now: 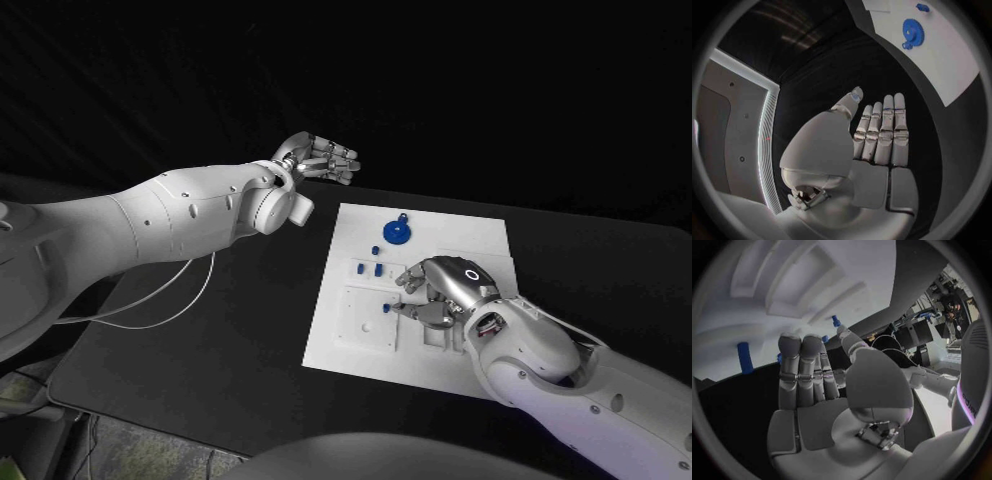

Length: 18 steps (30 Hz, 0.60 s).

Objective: Assemble the parts on the task board

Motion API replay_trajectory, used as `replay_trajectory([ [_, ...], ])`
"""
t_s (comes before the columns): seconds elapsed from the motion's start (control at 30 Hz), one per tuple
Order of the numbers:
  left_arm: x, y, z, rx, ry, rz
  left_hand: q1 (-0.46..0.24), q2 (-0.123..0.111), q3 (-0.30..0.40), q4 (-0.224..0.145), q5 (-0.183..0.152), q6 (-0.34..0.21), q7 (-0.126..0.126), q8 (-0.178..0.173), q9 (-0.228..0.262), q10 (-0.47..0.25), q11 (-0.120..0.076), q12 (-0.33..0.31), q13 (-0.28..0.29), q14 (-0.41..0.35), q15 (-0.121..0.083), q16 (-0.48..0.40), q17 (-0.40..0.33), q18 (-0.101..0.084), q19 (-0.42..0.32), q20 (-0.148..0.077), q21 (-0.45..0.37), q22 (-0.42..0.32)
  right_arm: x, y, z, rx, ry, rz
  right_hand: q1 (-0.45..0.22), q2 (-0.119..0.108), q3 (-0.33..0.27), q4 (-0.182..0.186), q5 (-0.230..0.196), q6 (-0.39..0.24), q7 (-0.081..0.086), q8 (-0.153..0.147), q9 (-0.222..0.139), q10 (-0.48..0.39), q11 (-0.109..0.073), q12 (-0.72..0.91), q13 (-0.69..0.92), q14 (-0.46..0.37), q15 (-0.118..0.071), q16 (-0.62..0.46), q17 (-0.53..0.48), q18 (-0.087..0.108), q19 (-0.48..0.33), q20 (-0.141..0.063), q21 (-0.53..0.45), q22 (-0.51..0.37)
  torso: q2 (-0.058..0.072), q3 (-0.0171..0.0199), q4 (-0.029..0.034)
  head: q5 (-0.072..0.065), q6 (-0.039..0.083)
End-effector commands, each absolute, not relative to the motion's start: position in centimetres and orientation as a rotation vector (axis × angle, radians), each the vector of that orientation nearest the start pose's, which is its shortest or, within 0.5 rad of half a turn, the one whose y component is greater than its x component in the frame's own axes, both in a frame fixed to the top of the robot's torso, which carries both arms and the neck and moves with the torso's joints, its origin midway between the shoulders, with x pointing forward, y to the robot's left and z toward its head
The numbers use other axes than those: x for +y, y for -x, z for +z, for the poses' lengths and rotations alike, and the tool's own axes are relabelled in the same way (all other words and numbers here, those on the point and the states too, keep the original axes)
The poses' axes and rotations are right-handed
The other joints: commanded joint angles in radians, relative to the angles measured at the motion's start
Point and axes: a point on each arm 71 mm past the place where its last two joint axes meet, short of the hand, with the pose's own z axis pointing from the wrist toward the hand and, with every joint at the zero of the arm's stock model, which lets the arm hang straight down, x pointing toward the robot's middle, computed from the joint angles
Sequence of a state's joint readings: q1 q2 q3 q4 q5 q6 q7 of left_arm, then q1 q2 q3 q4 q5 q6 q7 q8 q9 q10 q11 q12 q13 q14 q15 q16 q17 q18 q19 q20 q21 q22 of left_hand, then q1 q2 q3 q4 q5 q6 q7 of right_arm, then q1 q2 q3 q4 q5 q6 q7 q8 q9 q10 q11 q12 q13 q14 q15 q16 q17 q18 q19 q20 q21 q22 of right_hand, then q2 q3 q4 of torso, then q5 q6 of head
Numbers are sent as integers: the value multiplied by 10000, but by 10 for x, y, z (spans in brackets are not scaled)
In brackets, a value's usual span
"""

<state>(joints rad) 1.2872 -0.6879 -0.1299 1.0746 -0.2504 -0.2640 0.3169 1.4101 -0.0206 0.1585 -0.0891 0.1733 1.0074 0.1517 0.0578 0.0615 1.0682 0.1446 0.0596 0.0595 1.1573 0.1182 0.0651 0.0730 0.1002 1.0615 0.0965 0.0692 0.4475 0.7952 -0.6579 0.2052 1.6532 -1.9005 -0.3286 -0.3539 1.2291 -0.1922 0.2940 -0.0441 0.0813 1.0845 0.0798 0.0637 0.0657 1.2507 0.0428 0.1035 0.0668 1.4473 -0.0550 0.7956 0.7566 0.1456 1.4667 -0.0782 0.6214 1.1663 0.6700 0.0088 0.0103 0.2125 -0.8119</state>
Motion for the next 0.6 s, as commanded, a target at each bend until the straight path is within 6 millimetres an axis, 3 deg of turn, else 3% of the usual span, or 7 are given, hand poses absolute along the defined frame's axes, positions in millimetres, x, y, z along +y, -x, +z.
replay_trajectory([
  [0.03,266,-567,-184,14742,8692,-11908,-38,-3,-76,10,-48,-25,36,46,8,-77,25,-8,-4,-63,31,-40,-10,20,-34,57,2,-9,-94,-411,-238,16199,1832,6714,205,69,133,2,-30,-20,62,-8,-9,43,-17,72,-20,35,33,-39,-7,43,486,63,90,6,-2,11,-2,-209,112],
  [0.1,266,-567,-185,14747,8752,-11932,-38,-3,-76,10,-48,-25,36,46,8,-77,25,-8,-4,-63,31,-40,-10,20,-34,57,2,-9,-99,-417,-230,16072,1813,6514,594,169,768,-178,132,170,197,21,8,126,-2,49,-30,39,35,-17,6,-47,499,72,238,61,-8,0,-3,-295,183],
  [0.13,265,-567,-185,14750,8822,-11974,-24,8,-97,13,-59,-13,34,49,9,-61,20,-4,-3,-54,28,-38,-9,20,-18,55,9,-61,-102,-421,-227,16036,1804,6413,559,-25,1438,-252,519,370,215,-9,5,208,-8,17,-31,38,57,20,27,-122,494,76,341,108,-8,-9,1,-335,216],
  [0.23,264,-566,-187,14774,8990,-12112,-11,28,-86,5,-54,12,25,50,9,-21,7,-6,-4,-18,12,-38,-5,26,7,41,21,-69,-116,-435,-216,16062,1757,5937,313,-347,2285,-394,628,436,173,-10,4,302,-36,-57,-26,24,73,66,44,-180,479,69,432,156,-11,-20,0,-417,267],
  [0.33,263,-565,-187,14792,9064,-12188,-11,28,-86,5,-54,12,25,50,9,-21,7,-6,-4,-18,12,-38,-5,26,7,41,21,-69,-131,-447,-209,16277,1768,5410,158,-447,2064,-453,618,300,118,-10,4,190,-14,-127,-25,15,84,70,36,-180,463,74,406,154,-6,-13,-12,-487,290],
  [0.47,263,-565,-188,14785,9106,-12211,-11,30,-81,-4,-53,25,21,46,7,4,-1,-6,-5,-13,8,-38,-8,20,12,34,24,-73,-150,-458,-205,16612,1684,4813,193,-318,668,-466,552,-229,19,12,14,-441,144,-180,-5,-68,145,21,-10,-77,416,143,88,38,1,-7,-11,-555,284],
  [0.6,264,-565,-188,14771,9129,-12201,-11,30,-81,-4,-53,25,21,46,7,4,-1,-6,-5,-13,8,-38,-8,20,12,34,24,-73,-164,-465,-207,16948,1617,4398,289,-212,-91,-334,-74,-643,-96,-8,-16,-873,246,-112,-23,-113,205,10,-46,-10,391,194,-186,-46,-4,-8,-16,-574,303],
])
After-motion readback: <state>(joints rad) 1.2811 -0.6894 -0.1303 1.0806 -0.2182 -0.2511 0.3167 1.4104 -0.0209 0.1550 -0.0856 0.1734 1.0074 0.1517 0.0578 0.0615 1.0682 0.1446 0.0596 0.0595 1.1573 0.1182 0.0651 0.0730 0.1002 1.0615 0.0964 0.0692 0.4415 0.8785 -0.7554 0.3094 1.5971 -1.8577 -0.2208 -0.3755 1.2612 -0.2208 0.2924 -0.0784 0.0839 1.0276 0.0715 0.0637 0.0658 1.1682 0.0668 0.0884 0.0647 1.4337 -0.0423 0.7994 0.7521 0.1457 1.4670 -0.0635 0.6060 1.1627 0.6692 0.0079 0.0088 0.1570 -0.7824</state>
